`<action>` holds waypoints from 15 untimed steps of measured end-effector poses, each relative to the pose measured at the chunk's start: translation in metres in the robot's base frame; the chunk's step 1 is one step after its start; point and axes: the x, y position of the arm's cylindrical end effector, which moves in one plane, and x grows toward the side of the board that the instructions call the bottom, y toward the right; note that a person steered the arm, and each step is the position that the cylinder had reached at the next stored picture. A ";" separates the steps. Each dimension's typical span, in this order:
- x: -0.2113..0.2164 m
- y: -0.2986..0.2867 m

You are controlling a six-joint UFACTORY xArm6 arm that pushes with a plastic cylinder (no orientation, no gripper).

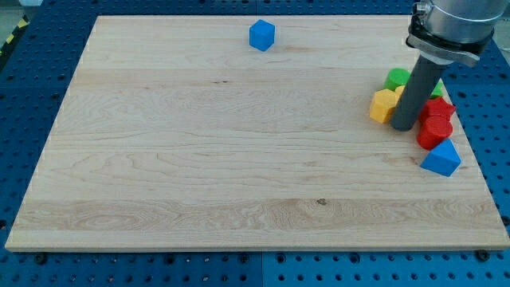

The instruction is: Push the green circle top right side of the yellow heart

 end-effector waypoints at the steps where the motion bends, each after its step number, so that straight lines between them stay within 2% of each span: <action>1: -0.023 -0.011; 2: -0.038 -0.016; 3: -0.004 -0.014; 5: 0.000 0.017; 10: -0.090 -0.013; 12: -0.076 -0.024; 15: -0.028 0.024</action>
